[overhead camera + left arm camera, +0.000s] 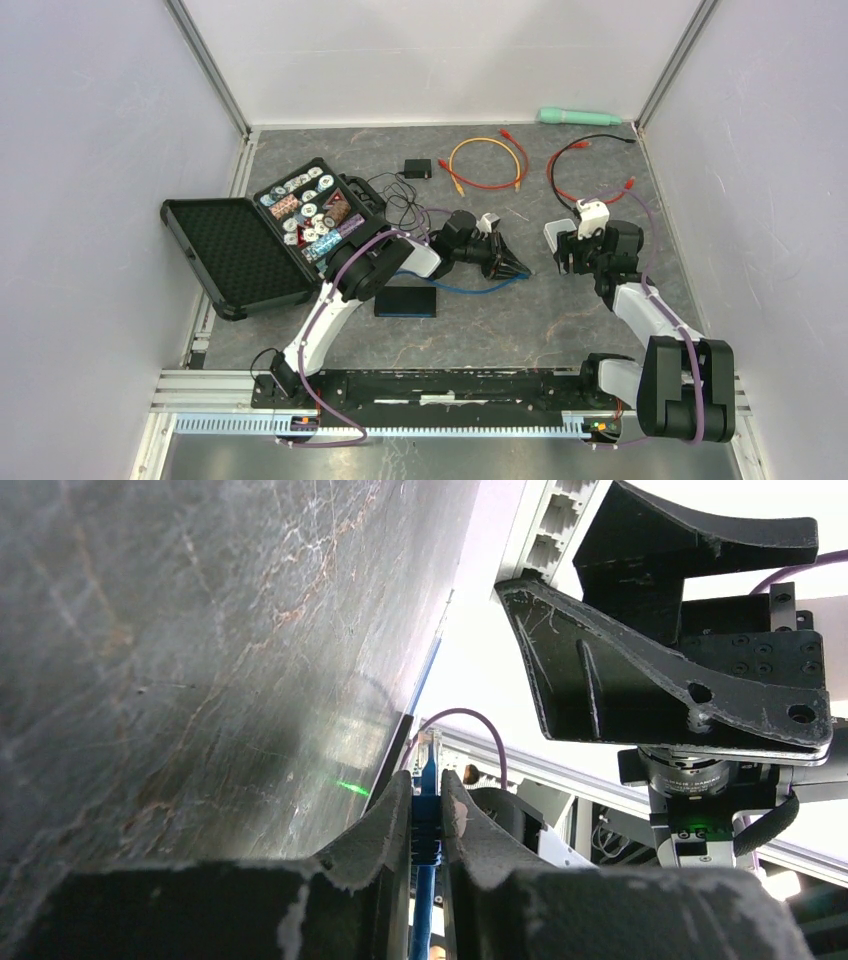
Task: Pull the plug from the switch port
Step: Pull the connector from the switch port, then place the switch port at the center of the board.
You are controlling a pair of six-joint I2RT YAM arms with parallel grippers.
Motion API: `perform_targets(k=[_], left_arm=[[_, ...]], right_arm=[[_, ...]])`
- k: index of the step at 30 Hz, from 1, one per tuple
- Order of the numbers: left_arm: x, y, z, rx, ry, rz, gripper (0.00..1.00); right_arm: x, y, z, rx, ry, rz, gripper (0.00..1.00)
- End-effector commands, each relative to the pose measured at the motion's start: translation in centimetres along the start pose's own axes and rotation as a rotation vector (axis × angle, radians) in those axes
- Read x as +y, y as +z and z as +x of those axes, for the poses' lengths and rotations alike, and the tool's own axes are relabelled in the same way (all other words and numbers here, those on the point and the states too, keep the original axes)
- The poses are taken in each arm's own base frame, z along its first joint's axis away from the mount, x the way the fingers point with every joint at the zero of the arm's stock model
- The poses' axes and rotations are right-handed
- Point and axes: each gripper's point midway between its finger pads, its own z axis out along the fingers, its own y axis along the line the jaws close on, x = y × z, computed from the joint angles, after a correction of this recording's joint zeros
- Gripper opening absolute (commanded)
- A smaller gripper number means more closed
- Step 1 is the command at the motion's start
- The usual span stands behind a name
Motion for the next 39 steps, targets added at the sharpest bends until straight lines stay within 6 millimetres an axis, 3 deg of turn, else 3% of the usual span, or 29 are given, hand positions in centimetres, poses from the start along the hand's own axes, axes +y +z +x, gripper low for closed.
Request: perform_targets(k=[1, 13, 18, 22, 25, 29, 34, 39], left_arm=[[1.8, -0.2, 1.0, 0.075, -0.047, -0.079, 0.02], [-0.8, -1.1, -1.2, 0.115, 0.234, -0.162, 0.02], [-2.3, -1.2, -1.7, 0.138, 0.300, -0.160, 0.02], [-3.6, -1.7, -2.5, 0.146, 0.371, -0.172, 0.02], [-5.1, -2.9, -4.2, 0.120, 0.422, -0.177, 0.02], [-7.1, -4.6, -7.1, 0.078, 0.483, -0.187, 0.02], [-9.3, -6.6, -9.8, 0.024, 0.522, -0.176, 0.02], [-11.0, -8.1, -11.1, -0.003, 0.515, -0.127, 0.02]], right_arm=[[-0.8, 0.4, -1.9, -0.047, -0.084, 0.014, 0.00], [-1.8, 1.5, 1.1, 0.076, -0.088, -0.005, 0.01], [-0.6, 1.1, 1.4, 0.082, -0.140, -0.081, 0.05], [1.5, 0.2, 2.7, 0.099, -0.324, -0.245, 0.06], [3.4, -0.8, 4.9, 0.113, -0.498, -0.396, 0.05], [5.6, -2.0, 7.4, 0.152, -0.593, -0.575, 0.04], [8.6, -2.8, 7.6, 0.124, -0.684, -0.730, 0.04], [11.8, -3.4, 6.4, 0.120, -0.785, -0.887, 0.07]])
